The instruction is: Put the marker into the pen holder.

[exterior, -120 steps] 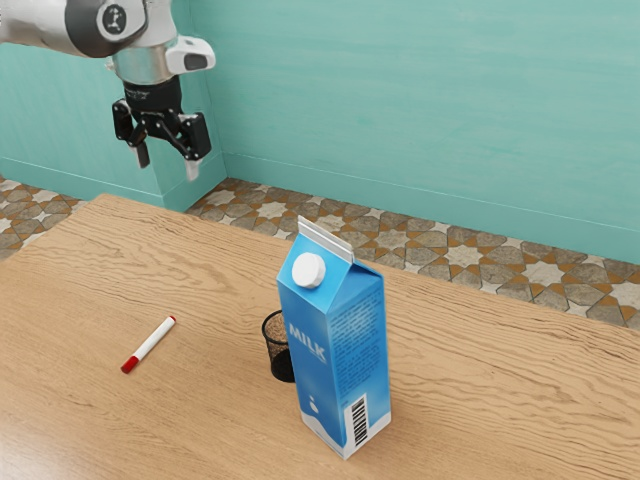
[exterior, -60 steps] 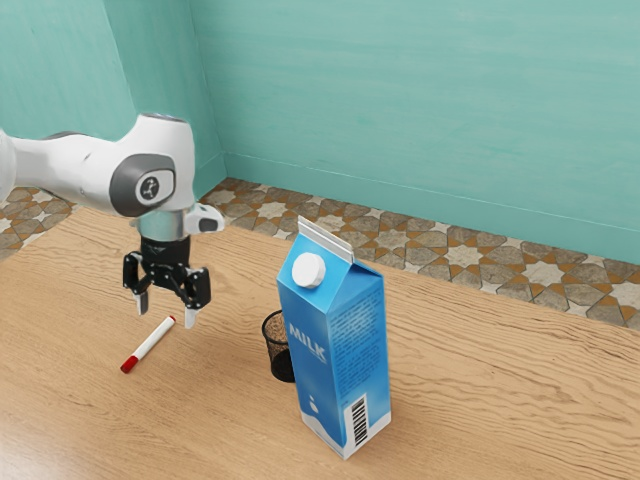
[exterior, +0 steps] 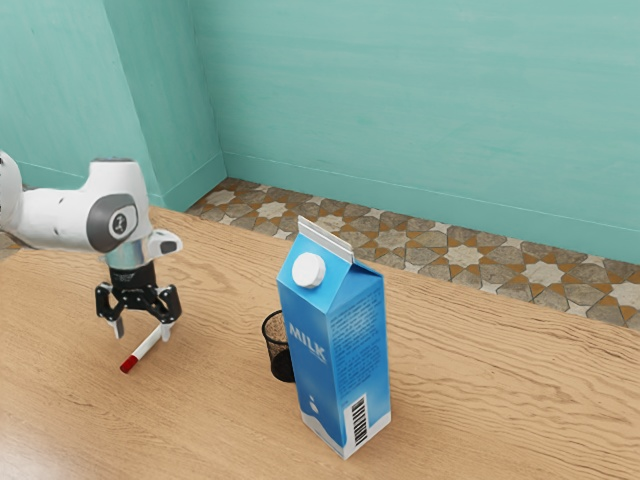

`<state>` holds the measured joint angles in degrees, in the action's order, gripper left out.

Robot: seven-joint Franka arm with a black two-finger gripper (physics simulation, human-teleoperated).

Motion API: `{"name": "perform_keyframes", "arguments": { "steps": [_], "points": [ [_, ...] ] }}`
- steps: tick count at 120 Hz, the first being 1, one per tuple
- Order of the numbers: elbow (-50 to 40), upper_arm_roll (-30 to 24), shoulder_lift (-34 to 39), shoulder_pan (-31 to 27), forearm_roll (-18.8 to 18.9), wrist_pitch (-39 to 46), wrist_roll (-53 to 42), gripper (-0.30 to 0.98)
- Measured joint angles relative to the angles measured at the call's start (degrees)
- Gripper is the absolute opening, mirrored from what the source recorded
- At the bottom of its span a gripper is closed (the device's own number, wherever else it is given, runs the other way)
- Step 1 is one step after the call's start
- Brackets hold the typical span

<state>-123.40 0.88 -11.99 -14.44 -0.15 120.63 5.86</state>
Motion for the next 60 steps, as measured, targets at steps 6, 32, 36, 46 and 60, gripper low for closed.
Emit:
{"name": "perform_keyframes", "arguments": {
  "steps": [6, 32, 36, 46, 60],
  "points": [
    [1.2, 0.5, -1.4, -0.1, -0.1, 0.8, -0.7, 0.67],
    [6.7, 1.2, -7.3, -0.3, -0.1, 2.4, -3.7, 0.67],
    [7.8, 1.2, -8.2, -0.3, -0.1, 2.5, -4.2, 0.67],
    [9.3, 1.2, -10.0, -0.3, -0.2, 2.5, -5.3, 0.67],
    [9.8, 1.1, -11.0, -0.3, -0.3, 2.5, -6.6, 0.67]
  ]
}}
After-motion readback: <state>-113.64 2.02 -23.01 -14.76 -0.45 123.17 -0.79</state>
